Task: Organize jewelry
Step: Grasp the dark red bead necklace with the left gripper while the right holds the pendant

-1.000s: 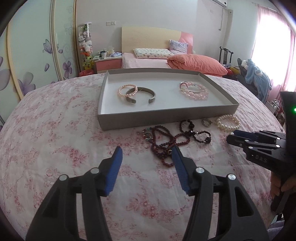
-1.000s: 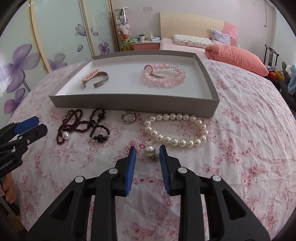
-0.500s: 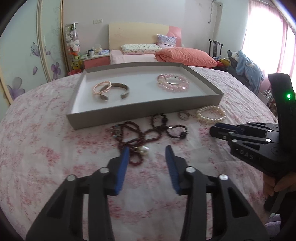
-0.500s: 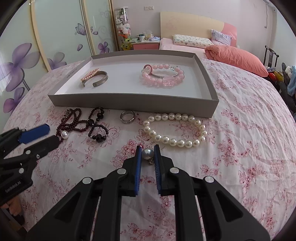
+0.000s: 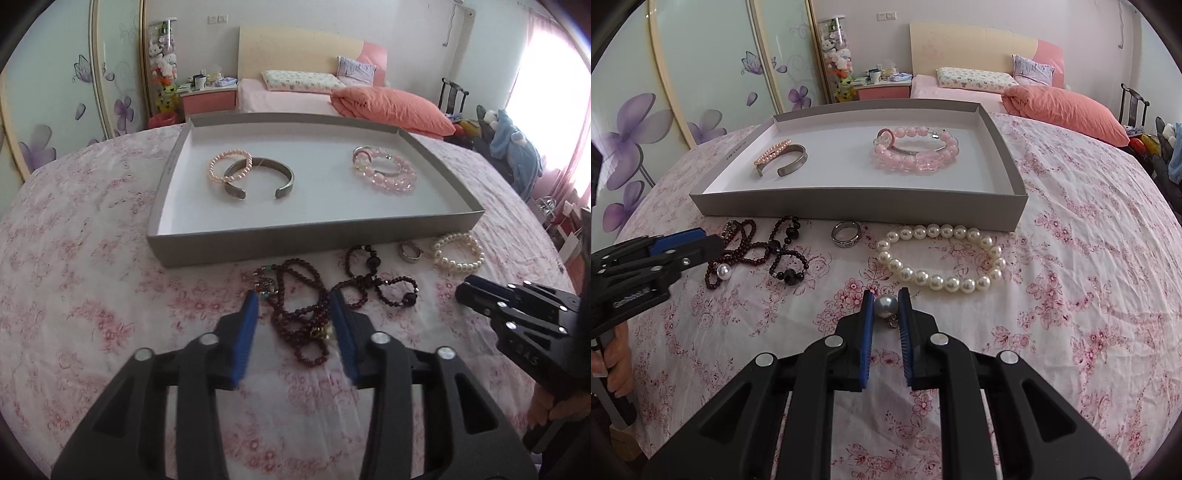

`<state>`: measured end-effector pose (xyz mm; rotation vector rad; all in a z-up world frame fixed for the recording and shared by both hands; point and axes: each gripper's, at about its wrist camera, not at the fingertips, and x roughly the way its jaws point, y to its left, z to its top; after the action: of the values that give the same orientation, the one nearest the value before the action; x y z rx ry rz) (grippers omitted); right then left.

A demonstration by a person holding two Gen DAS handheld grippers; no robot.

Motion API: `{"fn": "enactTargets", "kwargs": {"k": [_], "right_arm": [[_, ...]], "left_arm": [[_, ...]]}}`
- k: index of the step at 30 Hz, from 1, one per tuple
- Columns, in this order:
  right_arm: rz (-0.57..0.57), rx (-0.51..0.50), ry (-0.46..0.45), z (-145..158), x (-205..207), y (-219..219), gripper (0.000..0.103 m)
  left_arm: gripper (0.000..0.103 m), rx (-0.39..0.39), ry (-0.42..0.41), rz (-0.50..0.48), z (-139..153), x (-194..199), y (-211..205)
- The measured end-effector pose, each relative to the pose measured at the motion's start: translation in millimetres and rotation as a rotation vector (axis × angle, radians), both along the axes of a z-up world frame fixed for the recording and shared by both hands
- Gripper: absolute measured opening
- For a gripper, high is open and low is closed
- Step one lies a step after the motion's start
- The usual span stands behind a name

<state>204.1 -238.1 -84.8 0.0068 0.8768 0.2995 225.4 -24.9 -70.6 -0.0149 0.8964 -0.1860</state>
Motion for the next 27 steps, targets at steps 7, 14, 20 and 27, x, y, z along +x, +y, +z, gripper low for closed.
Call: {"fn": "enactTargets", "kwargs": {"k": [7,14,20,27], "right_arm": [[0.001,0.013,0.004,0,0,-1,0.015],[0.001,0.022,0.006,0,0,-3,0.015],[0.001,0.024,0.007,0,0,-3,0.015],[0.001,-0.004,0.001,0,-1,0,0.015]], "left_arm": [[0.062,0.083,0.031,-0.047,-12,10,-23],[0.044,0.121,0.023,-0.016,-14,21,-15],[0.042,0.134,0.007,-0.004,-15,20,-4],[0.012,0.163,-0.008,-0.013,-14,14,-5]]}}
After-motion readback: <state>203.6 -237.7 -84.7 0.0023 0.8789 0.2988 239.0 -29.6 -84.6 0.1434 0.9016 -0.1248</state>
